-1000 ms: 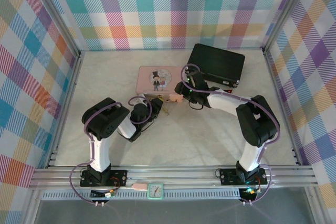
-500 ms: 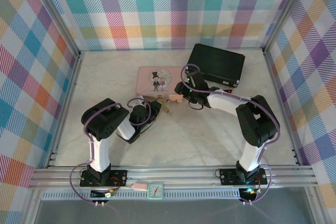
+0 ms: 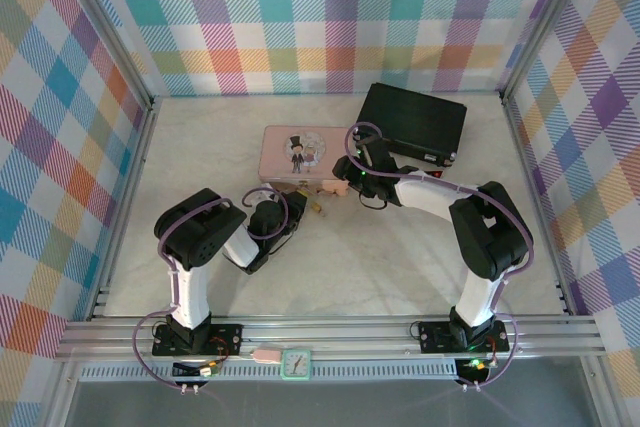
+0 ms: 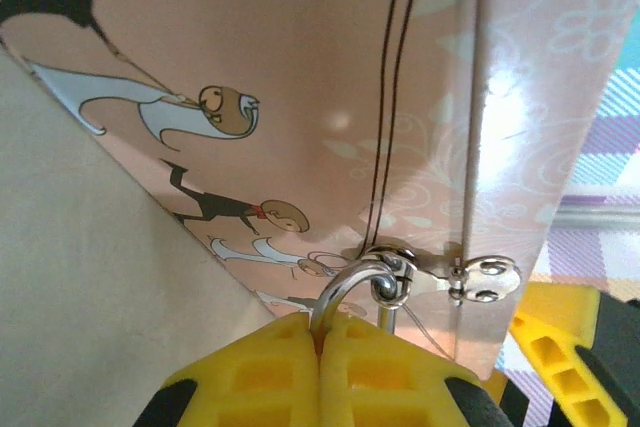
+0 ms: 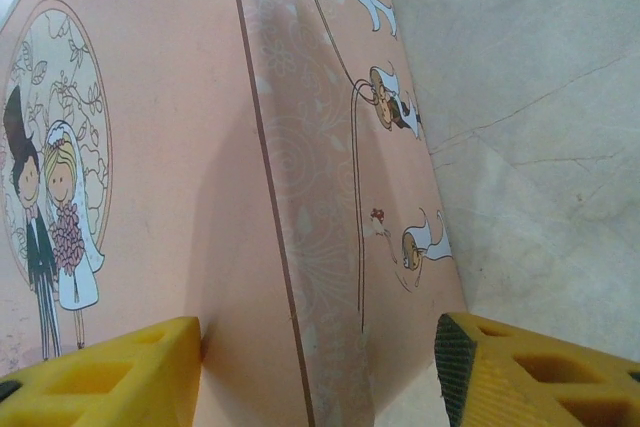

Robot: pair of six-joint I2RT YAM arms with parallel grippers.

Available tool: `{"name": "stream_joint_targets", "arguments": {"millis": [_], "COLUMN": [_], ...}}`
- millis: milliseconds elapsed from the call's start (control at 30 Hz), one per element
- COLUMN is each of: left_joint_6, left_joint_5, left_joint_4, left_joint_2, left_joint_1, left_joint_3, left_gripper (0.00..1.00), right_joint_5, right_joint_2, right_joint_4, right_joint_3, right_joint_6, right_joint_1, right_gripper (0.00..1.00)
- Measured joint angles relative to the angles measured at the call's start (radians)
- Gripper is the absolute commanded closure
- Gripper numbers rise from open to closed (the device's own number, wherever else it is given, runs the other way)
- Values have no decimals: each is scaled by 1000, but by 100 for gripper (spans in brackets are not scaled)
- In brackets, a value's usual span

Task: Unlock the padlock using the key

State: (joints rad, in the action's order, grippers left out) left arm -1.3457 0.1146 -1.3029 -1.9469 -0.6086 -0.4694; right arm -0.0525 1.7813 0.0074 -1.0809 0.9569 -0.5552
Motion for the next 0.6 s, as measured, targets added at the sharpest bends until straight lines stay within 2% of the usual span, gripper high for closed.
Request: {"name": "stream_joint_targets", "arguments": {"millis": [500, 600], "left_joint_6": [-129, -154], "left_joint_5": [171, 235], "left_joint_4": [32, 24], "left_joint_2": [39, 39], "left_joint_1": [-28, -31], "left_joint_3": [10, 16], "left_gripper": [100, 100], "right_joint_5": [22, 23], "right_joint_2": [5, 7], "right_joint_4": [8, 12], "right_joint_3": [0, 0], "right_joint_6": [27, 32], "right_joint_1": [-10, -10], "right_gripper": [39, 39]}}
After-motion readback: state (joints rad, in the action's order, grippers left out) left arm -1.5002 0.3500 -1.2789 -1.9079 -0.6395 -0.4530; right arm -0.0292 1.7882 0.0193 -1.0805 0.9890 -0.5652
